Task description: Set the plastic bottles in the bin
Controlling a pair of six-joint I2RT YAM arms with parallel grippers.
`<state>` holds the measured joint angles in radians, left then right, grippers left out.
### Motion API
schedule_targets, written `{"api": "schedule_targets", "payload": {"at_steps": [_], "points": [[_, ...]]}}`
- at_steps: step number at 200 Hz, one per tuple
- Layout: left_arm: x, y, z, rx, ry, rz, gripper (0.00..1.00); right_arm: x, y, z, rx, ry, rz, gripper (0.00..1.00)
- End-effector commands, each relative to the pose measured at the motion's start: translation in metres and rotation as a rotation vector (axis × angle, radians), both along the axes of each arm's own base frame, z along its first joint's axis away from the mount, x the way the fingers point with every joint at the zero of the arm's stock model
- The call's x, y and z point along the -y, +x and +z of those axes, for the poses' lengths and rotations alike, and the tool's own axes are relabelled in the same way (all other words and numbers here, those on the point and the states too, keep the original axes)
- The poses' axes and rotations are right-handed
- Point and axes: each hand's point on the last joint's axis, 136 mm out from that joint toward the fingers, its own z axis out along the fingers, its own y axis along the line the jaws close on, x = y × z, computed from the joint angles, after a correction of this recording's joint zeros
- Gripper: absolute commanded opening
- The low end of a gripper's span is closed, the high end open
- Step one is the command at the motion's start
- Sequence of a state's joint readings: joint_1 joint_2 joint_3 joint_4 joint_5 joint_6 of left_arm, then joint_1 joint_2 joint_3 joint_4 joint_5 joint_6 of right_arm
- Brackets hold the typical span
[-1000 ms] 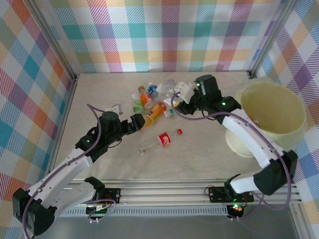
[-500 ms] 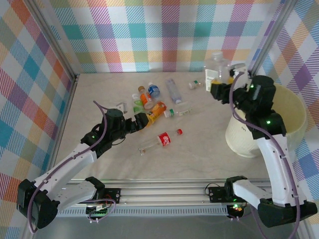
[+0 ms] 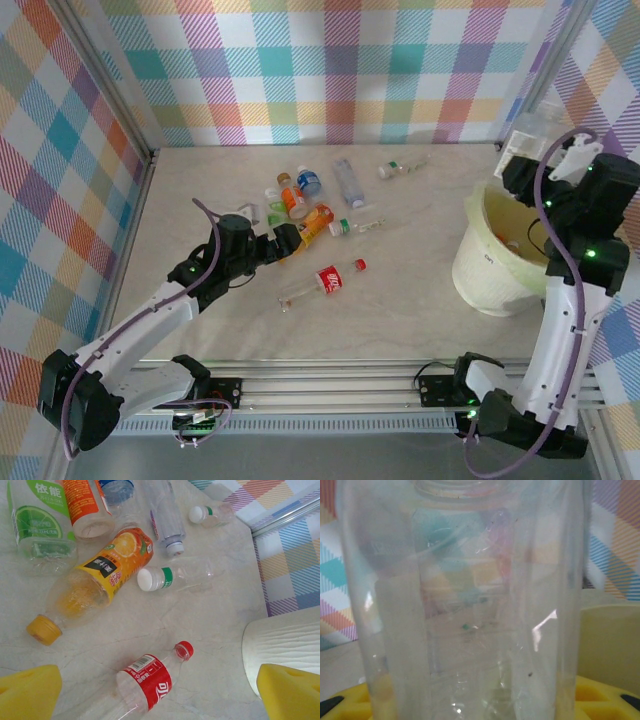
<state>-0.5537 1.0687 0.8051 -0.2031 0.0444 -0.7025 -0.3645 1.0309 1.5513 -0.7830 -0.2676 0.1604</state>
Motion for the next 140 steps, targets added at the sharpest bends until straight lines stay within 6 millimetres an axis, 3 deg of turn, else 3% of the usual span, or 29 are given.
{"api": "schedule_targets", "payload": {"at_steps": [1, 62, 109, 140], "points": [[0.003, 0.007, 0.013, 0.022, -0.027, 0.006, 1.00, 0.011, -0.011, -0.020, -0.118, 0.013, -0.020, 0.33], [0.004, 0.016, 0.000, -0.008, -0.010, 0.036, 1.00, 0.045, -0.026, -0.095, -0.386, 0.038, -0.178, 0.39], [0.006, 0.017, -0.011, -0.040, 0.009, 0.025, 1.00, 0.030, -0.021, -0.134, -0.473, 0.152, -0.104, 0.43], [0.010, 0.016, -0.016, -0.064, 0.009, 0.006, 1.00, 0.028, -0.016, -0.149, -0.484, 0.177, -0.083, 0.45]]}}
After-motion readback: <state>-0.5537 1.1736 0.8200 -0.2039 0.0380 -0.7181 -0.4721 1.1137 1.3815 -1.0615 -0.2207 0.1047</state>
